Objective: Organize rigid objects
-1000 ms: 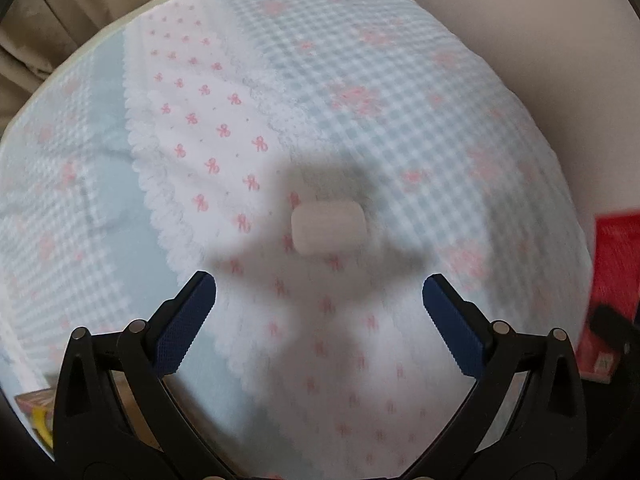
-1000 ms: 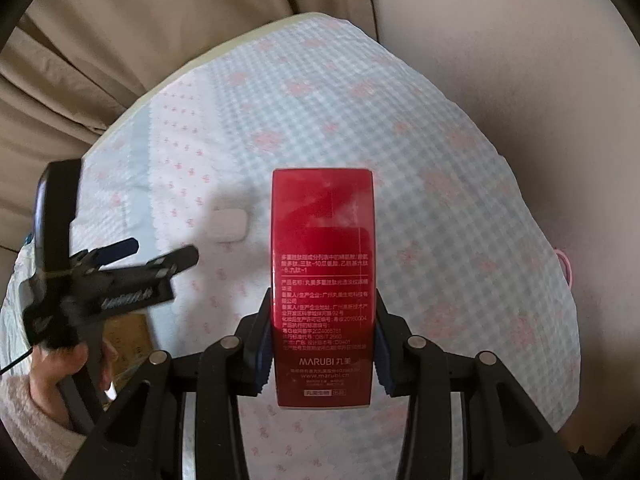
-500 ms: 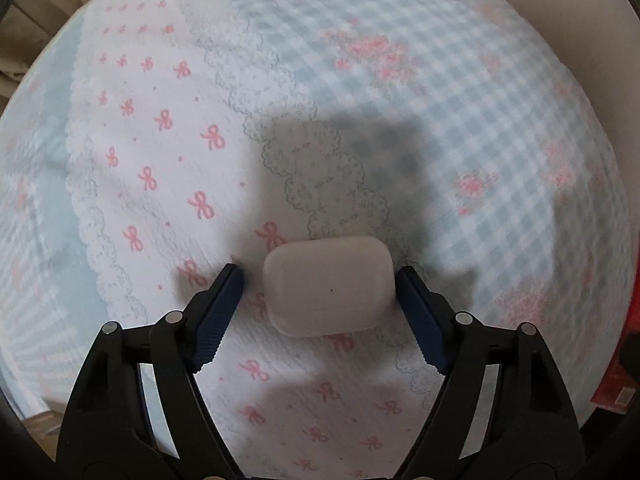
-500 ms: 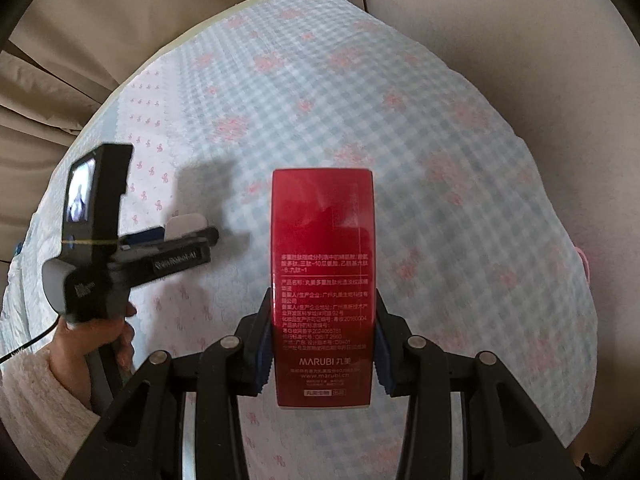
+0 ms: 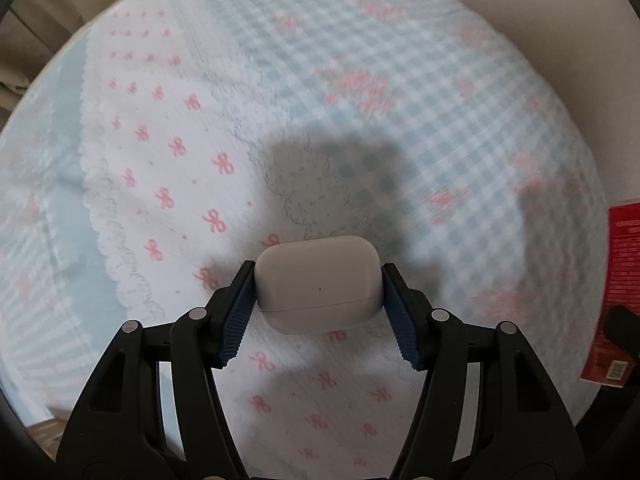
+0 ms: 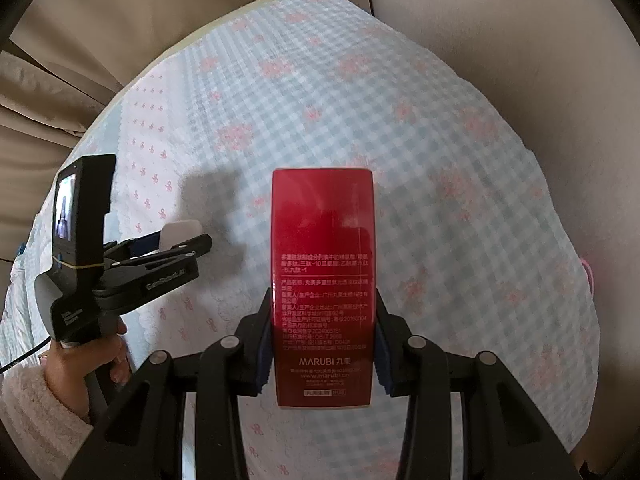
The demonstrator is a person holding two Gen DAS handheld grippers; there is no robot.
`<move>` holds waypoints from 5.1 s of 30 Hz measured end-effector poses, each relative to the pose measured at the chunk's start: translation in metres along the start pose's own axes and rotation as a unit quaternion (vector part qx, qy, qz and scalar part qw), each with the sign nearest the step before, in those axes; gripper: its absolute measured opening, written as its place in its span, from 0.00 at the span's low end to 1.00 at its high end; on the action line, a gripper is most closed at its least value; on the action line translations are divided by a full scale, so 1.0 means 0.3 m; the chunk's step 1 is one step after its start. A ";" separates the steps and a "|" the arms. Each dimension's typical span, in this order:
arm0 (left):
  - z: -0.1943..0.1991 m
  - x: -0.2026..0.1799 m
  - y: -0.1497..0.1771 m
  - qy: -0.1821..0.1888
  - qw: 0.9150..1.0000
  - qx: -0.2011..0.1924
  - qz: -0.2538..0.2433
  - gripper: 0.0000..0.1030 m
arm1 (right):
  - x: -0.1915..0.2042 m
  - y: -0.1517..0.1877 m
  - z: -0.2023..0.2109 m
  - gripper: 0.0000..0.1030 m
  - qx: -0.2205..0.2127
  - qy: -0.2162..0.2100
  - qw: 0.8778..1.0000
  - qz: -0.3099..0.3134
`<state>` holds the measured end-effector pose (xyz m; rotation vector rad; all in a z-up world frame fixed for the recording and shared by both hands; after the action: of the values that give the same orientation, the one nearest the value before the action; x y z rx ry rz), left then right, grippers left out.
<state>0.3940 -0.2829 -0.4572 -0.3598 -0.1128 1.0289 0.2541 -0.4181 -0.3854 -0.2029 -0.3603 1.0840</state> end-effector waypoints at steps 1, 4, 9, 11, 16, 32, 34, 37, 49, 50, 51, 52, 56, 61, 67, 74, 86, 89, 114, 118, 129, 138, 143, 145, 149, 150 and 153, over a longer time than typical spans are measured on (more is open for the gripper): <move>0.038 -0.001 -0.007 0.001 1.000 -0.008 0.000 0.57 | 0.002 -0.003 0.013 0.37 -0.003 -0.001 1.000 0.000; 0.164 -0.001 -0.027 0.003 0.999 -0.033 0.005 0.57 | 0.009 -0.015 0.069 0.37 -0.017 -0.006 1.000 0.001; 0.440 0.012 -0.028 0.007 0.996 -0.080 0.025 0.57 | 0.034 -0.037 0.211 0.37 -0.045 -0.019 0.999 0.012; 0.564 0.019 -0.014 0.007 0.994 -0.102 0.042 0.57 | 0.057 -0.047 0.296 0.37 -0.059 -0.028 0.998 0.022; 0.842 0.080 0.068 0.009 0.987 -0.133 0.087 0.57 | 0.152 -0.050 0.474 0.37 -0.088 -0.052 0.993 0.061; 1.299 0.553 0.604 -0.040 0.971 -0.172 0.160 0.57 | 0.736 0.238 0.745 0.37 -0.087 -0.168 0.969 0.161; 1.301 0.629 0.689 -0.036 0.972 -0.165 0.162 0.57 | 0.820 0.303 0.728 0.37 -0.076 -0.171 0.970 0.152; 1.273 0.722 0.782 -0.038 0.976 -0.151 0.150 0.57 | 0.926 0.381 0.680 0.37 -0.058 -0.170 0.972 0.149; 0.926 0.898 0.989 -0.001 0.993 -0.056 0.106 0.57 | 1.172 0.598 0.365 0.37 0.009 -0.099 0.972 0.213; 0.883 0.900 1.003 0.000 0.994 -0.051 0.099 0.57 | 1.179 0.606 0.335 0.37 0.014 -0.096 0.970 0.221; 0.844 0.902 1.013 0.000 0.994 -0.046 0.095 0.57 | 1.180 0.613 0.308 0.37 0.018 -0.093 0.969 0.228; 0.800 0.907 1.025 0.000 0.995 -0.040 0.094 0.57 | 1.186 0.622 0.261 0.37 0.023 -0.089 0.967 0.240; 0.681 0.916 1.059 0.005 0.995 -0.027 0.094 0.57 | 1.196 0.649 0.120 0.37 0.040 -0.076 0.962 0.258; 0.612 0.926 1.055 0.018 0.996 -0.022 0.089 0.57 | 1.189 0.657 0.024 0.37 0.050 -0.080 0.963 0.251; 0.610 0.901 1.038 0.022 0.997 -0.016 0.068 1.00 | 1.156 0.645 -0.022 1.00 0.072 -0.090 0.970 0.216; 0.657 0.906 1.062 0.010 0.996 -0.016 0.088 1.00 | 1.083 0.633 0.051 1.00 0.045 -0.067 0.977 0.198; 0.882 0.864 1.067 -0.042 0.989 -0.042 0.137 1.00 | 1.049 0.603 0.206 1.00 0.032 -0.119 0.971 0.205; 1.010 0.832 1.061 -0.053 0.984 -0.061 0.159 1.00 | 1.032 0.580 0.309 1.00 0.023 -0.124 0.969 0.212; 2.111 0.487 0.949 -0.158 0.883 -0.417 0.143 1.00 | 0.894 0.524 1.407 1.00 -0.325 -0.099 0.913 0.227; 2.100 0.454 0.952 -0.158 0.887 -0.414 0.132 1.00 | 0.880 0.537 1.419 1.00 -0.338 -0.091 0.911 0.220; 2.108 0.418 0.975 -0.160 0.884 -0.421 0.127 1.00 | 0.860 0.542 1.451 1.00 -0.351 -0.075 0.909 0.212; 2.114 0.414 0.997 -0.159 0.882 -0.424 0.130 1.00 | 0.861 0.543 1.445 1.00 -0.354 -0.073 0.908 0.211; 2.138 0.406 1.006 -0.162 0.875 -0.437 0.130 1.00 | 0.860 0.545 1.448 1.00 -0.355 -0.070 0.908 0.210; 2.139 0.405 1.007 -0.165 0.874 -0.438 0.129 1.00 | 0.857 0.543 1.449 1.00 -0.355 -0.070 0.908 0.210; 2.131 0.410 1.007 -0.156 0.877 -0.434 0.135 1.00 | 0.852 0.540 1.451 1.00 -0.356 -0.067 0.909 0.209; 2.128 0.412 1.008 -0.155 0.877 -0.433 0.138 1.00 | 0.851 0.538 1.448 1.00 -0.355 -0.066 0.909 0.209; 2.124 0.424 1.006 -0.155 0.877 -0.432 0.144 1.00 | 0.851 0.535 1.449 1.00 -0.351 -0.064 0.910 0.209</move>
<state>0.0481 0.1181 0.0255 -1.0449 -0.8503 1.2886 0.0619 -0.1238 0.0101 -0.8860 -0.8515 1.3562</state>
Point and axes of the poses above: each gripper's, at about its wrist camera, not at the fingertips, and z roughly against the way its jaws point, x to its left, y to its underside, the point moved 2 cm from there along -z, roughly the way its jaws point, and after that the axes turned 6 degrees about -x, right-handed, at the moved point
